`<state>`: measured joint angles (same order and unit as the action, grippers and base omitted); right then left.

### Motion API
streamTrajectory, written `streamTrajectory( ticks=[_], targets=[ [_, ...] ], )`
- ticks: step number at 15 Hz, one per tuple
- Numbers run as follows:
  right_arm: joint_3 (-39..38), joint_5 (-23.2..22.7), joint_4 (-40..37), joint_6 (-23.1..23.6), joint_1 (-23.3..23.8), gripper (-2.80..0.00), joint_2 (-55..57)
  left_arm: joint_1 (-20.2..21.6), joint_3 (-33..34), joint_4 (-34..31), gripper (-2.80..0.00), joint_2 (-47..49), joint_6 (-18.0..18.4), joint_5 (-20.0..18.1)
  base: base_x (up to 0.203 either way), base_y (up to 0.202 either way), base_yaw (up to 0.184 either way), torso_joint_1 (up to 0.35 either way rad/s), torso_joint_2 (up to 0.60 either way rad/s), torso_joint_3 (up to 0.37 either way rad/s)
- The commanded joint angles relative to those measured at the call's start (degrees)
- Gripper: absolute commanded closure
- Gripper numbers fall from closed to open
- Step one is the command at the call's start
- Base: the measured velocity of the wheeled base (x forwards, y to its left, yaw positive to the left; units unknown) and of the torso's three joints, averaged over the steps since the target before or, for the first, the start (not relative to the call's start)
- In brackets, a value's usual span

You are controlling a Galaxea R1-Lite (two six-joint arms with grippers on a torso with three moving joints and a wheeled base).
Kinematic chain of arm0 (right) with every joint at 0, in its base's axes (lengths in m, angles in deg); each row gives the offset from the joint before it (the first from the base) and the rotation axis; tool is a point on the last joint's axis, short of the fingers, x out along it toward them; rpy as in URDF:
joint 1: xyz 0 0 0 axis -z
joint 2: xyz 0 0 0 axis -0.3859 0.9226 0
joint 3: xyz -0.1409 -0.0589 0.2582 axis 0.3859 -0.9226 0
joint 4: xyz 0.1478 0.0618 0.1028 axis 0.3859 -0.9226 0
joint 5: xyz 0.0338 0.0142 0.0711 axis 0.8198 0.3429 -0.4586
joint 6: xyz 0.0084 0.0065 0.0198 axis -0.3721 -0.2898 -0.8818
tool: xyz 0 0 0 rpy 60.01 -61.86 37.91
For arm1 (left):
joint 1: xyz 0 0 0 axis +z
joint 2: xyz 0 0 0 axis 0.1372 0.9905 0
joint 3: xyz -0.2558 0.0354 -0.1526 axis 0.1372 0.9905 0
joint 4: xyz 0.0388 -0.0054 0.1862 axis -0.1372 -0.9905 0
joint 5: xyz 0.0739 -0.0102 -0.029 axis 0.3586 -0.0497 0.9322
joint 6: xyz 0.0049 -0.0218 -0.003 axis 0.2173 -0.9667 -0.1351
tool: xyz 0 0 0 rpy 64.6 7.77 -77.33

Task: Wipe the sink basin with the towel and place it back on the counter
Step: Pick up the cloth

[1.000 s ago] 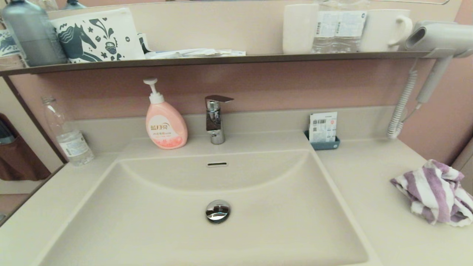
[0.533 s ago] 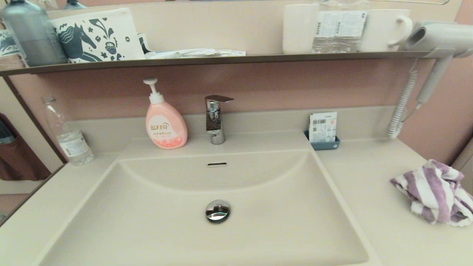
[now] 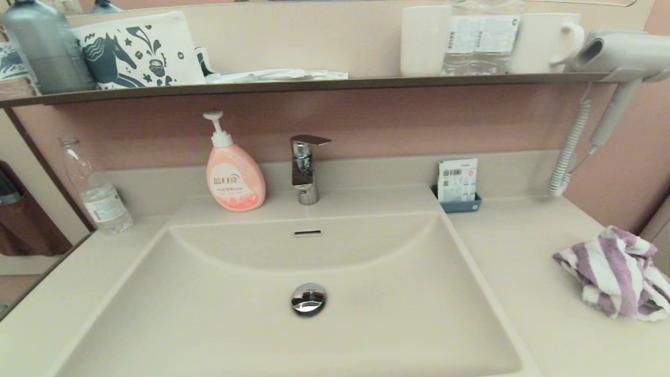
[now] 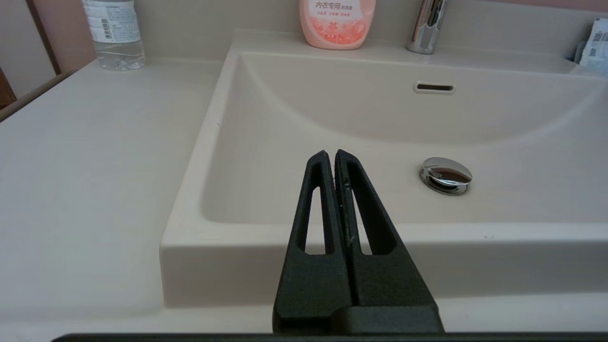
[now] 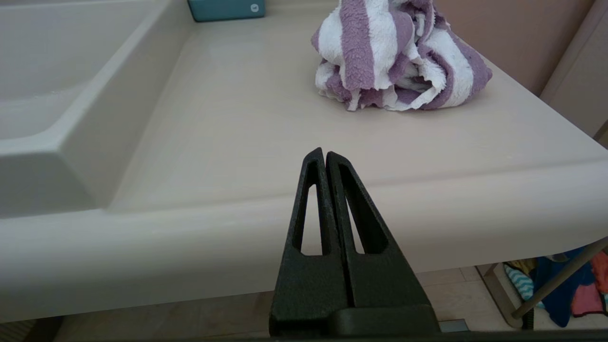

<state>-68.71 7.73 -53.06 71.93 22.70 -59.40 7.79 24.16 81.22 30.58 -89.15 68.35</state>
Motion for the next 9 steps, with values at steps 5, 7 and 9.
streamTrajectory(
  ticks=[5, 7, 9],
  targets=[
    [0.0, -0.01, 0.02, -0.01, 0.0, 0.0, 0.0, 0.01, 0.0, 0.02, 0.0, 0.09, -0.11, 0.08, 0.0, 0.0, 0.0, 0.0, 0.0, 0.0],
    [0.0, -0.01, 0.02, -0.01, 0.0, 0.0, 0.0, 0.01, 0.0, 0.02, 0.0, 0.09, -0.1, 0.08, 0.0, 0.0, 0.0, 0.0, 0.0, 0.0],
    [0.0, -0.01, 0.02, -0.01, 0.0, 0.0, 0.0, 0.01, 0.0, 0.02, 0.0, 0.09, -0.12, 0.08, 0.0, 0.0, 0.0, 0.0, 0.0, 0.0]
  ],
)
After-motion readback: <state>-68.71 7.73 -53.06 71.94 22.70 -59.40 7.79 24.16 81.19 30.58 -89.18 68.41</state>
